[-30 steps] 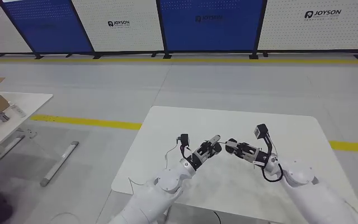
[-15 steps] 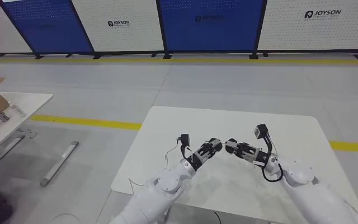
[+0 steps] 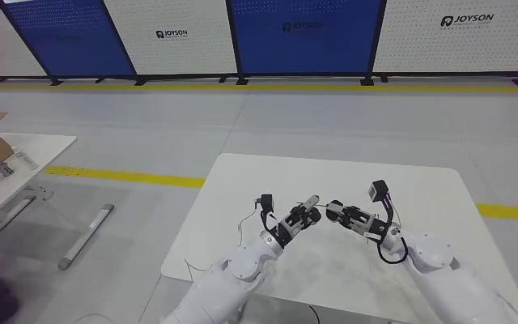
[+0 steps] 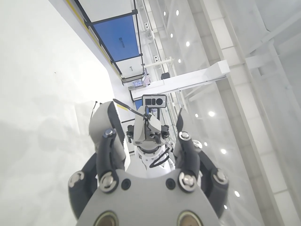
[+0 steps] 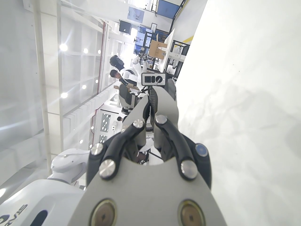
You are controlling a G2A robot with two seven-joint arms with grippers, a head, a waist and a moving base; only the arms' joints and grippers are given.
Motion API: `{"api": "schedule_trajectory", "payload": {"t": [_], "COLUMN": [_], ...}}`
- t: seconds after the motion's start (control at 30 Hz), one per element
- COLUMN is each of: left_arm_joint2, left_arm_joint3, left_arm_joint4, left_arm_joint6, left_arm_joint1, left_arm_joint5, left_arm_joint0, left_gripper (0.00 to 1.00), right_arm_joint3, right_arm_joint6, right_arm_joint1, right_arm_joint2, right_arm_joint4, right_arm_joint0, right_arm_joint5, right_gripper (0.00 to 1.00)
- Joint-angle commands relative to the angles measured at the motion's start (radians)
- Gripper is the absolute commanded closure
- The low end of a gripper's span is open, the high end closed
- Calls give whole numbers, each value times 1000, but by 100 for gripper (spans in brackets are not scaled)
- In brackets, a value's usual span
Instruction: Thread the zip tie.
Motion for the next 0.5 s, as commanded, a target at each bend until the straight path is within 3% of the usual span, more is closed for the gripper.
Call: {"api": "schedule_trajectory", "payload": {"t": [0.0, 0.03, 0.07, 0.47], "left_arm_joint2": [-2, -3, -3, -5], "left_arm_joint3": [-1, -1, -1, 19], "left_arm_joint4": [4, 5, 6, 19], "left_arm_joint6": [0, 0, 0, 11], "left_arm_joint1": [-1, -1, -2, -11], "left_arm_joint5": [0, 0, 0, 0], "left_arm_joint0": [2, 3, 3, -2], "left_gripper": [73, 93, 100, 100], "right_arm_joint3": [-1, -1, -2, -5], "right_arm_joint6": [1, 1, 2, 24], "right_arm_joint1": [-1, -3, -3, -13], "right_arm_joint2": [5, 8, 10, 40], "right_arm_joint4": [-3, -5, -7, -23], "right_arm_joint0": [-2, -4, -6, -20], "right_arm_joint5": [1, 2, 3, 23], "right_gripper": [100, 100, 100, 100]}}
